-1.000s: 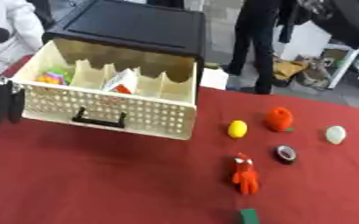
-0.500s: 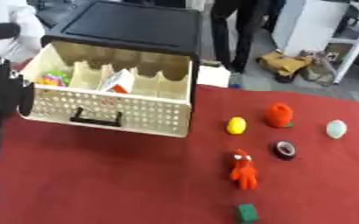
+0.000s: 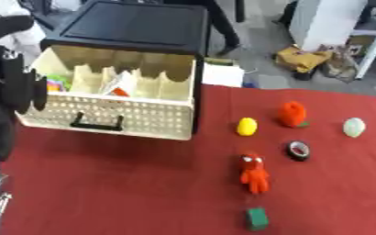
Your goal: Pick up objects from table and place into drawer.
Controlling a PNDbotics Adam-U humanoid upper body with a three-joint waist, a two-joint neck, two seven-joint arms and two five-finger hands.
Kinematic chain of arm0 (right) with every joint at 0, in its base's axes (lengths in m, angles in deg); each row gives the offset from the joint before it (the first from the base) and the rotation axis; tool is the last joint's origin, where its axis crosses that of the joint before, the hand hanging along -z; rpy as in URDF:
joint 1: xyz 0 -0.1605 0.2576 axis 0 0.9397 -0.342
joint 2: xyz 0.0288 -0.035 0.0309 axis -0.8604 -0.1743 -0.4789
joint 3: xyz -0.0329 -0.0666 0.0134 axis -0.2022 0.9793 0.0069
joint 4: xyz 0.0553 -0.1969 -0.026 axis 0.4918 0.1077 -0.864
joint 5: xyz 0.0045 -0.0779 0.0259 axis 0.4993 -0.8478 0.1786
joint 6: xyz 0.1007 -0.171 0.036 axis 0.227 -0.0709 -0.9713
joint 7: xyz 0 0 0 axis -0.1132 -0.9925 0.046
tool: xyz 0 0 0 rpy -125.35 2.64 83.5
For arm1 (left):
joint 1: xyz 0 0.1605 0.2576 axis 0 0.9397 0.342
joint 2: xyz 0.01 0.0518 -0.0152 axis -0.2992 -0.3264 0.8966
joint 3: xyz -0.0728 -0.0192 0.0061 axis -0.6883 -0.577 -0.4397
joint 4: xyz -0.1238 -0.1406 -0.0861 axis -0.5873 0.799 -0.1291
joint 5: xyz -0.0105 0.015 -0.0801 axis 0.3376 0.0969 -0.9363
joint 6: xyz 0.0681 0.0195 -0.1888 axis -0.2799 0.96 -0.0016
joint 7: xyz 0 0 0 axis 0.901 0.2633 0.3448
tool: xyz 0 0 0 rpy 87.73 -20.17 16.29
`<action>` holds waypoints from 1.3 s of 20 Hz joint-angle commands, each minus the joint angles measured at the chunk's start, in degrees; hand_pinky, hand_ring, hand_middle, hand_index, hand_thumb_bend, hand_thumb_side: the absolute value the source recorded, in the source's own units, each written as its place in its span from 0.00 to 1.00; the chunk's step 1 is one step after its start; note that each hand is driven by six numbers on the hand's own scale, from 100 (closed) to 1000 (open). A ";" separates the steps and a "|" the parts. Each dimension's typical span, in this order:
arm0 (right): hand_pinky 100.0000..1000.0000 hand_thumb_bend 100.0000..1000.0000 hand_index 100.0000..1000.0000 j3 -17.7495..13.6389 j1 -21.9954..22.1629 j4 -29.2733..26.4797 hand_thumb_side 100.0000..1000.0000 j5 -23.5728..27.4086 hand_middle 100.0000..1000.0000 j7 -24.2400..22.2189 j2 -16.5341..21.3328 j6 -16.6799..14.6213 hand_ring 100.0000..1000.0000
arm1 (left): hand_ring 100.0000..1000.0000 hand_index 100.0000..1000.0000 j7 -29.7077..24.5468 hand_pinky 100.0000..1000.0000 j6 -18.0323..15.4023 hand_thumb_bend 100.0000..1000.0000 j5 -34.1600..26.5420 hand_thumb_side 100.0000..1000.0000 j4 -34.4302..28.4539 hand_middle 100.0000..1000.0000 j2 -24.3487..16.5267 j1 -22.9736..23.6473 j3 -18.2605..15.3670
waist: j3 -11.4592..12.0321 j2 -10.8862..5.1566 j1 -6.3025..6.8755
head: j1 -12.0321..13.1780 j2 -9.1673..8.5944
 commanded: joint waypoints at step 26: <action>0.64 0.00 0.72 -0.34 14.30 -0.81 0.91 -20.42 0.58 14.98 -12.87 -15.74 0.76 | 0.07 0.80 -4.70 0.29 -7.80 0.00 26.79 1.00 -0.72 0.17 -24.89 -0.14 -1.96 | -2.34 1.38 3.01 | 4.99 0.41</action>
